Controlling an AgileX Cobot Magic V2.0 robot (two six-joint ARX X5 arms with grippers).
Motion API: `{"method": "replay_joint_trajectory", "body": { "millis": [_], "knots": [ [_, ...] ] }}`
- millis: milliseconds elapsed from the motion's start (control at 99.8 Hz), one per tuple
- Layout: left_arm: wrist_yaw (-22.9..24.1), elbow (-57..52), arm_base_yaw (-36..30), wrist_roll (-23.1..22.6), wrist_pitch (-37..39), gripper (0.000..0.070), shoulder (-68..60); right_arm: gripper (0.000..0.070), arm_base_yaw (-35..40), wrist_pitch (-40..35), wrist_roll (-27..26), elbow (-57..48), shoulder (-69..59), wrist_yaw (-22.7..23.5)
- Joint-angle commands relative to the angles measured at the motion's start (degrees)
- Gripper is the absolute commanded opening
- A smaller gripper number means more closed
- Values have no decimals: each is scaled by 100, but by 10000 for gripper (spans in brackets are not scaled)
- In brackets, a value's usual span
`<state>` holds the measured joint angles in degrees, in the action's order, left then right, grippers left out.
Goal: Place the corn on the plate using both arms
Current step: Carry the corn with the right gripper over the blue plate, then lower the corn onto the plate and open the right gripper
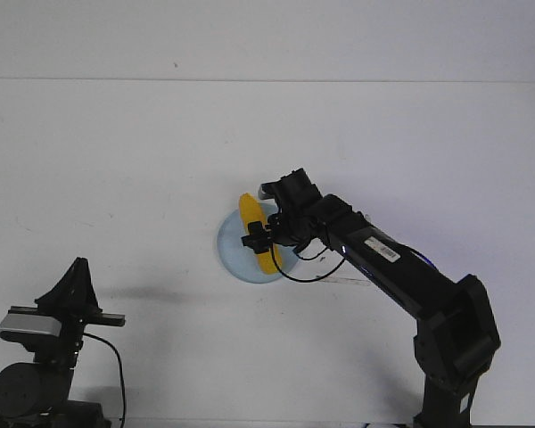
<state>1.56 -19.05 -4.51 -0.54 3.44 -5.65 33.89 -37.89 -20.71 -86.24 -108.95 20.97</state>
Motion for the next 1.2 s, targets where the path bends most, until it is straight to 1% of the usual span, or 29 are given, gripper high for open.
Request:
{"method": "replay_joint_trajectory", "body": {
  "millis": [0, 120, 210, 371, 411, 491, 531, 722, 822, 1022, 1082, 1152, 1193],
  "knots": [
    [15, -42, 4, -50, 87, 1, 13, 279, 70, 22, -68, -81, -243, -17],
    [15, -42, 4, -50, 87, 1, 13, 305, 72, 13, -111, -79, -289, -28],
    [15, -42, 4, -50, 87, 1, 13, 344, 72, -2, -140, -79, -289, -157],
    [15, -42, 4, -50, 87, 1, 13, 360, 70, -101, -138, -79, -289, -302],
    [15, -42, 4, -50, 87, 1, 13, 385, 70, -111, -138, -79, -289, -302],
    [15, -42, 4, -48, 87, 1, 13, 470, 72, -111, -140, -79, -289, -297],
    [15, -42, 4, -50, 87, 1, 13, 489, 72, -111, -140, -79, -289, -299],
    [15, -42, 4, -48, 87, 1, 13, 489, 70, -98, -138, -83, -127, -286],
    [15, -42, 4, -50, 87, 1, 13, 489, 70, 107, -122, -81, 118, -302],
    [15, -42, 4, -50, 87, 1, 13, 487, 70, 365, 160, -81, 597, -354],
    [15, -42, 4, -48, 87, 1, 13, 486, 70, 361, 328, -63, 699, -518],
    [15, -42, 4, -48, 87, 1, 13, 482, 63, 365, 520, 35, 848, -837],
    [15, -42, 4, -50, 87, 1, 13, 450, 52, 393, 612, 131, 951, -1056]
  ]
}}
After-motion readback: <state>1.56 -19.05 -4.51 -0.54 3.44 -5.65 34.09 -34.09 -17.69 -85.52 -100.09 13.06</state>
